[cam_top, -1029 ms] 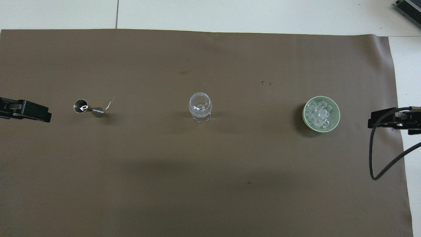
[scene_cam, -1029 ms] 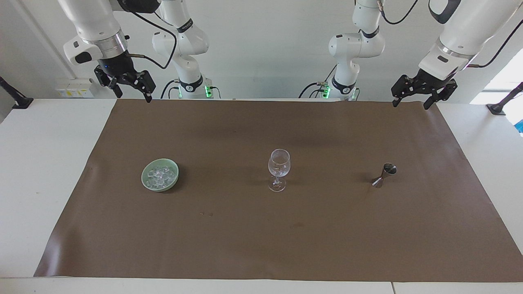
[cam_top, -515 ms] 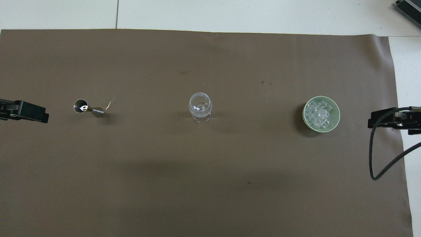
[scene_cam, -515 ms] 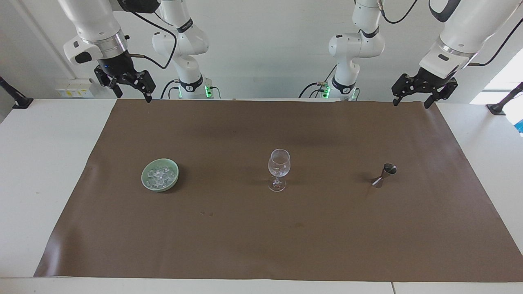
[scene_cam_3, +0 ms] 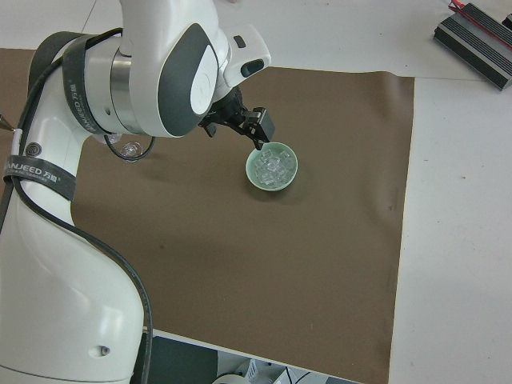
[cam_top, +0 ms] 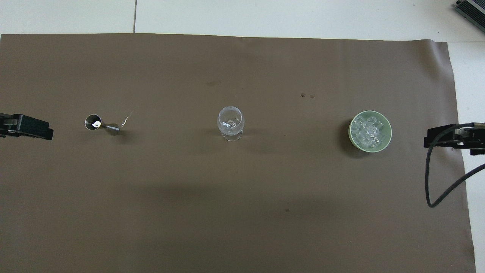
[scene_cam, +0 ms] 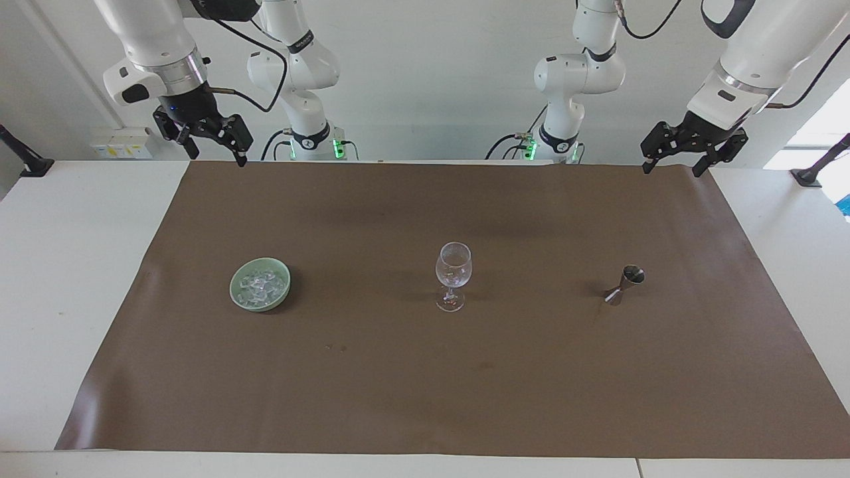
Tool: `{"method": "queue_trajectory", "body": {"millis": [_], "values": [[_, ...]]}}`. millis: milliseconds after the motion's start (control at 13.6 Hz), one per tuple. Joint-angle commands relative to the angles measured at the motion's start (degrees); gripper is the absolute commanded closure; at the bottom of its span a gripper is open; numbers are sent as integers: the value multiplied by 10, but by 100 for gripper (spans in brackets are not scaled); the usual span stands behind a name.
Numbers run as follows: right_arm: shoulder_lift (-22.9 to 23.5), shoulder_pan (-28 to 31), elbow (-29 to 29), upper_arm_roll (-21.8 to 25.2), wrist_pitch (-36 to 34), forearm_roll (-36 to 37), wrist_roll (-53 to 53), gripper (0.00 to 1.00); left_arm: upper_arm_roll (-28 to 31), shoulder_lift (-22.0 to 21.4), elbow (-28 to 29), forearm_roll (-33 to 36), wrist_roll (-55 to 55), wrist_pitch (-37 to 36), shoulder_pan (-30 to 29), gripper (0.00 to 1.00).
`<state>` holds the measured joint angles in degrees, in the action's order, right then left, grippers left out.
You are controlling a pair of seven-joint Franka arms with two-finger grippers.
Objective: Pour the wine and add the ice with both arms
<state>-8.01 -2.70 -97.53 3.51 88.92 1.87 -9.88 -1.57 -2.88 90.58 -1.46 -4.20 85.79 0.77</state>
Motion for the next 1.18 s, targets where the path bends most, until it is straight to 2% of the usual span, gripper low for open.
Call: {"method": "queue_trajectory", "body": {"millis": [0,1103], "values": [[-9,3,-6,-2,-7,-10,16,0,-4,-16,23,-4,2,19,-17,0],[-9,3,-6,-2,-7,-10,16,0,-4,-25,31,-3,3,10,-9,0]]}}
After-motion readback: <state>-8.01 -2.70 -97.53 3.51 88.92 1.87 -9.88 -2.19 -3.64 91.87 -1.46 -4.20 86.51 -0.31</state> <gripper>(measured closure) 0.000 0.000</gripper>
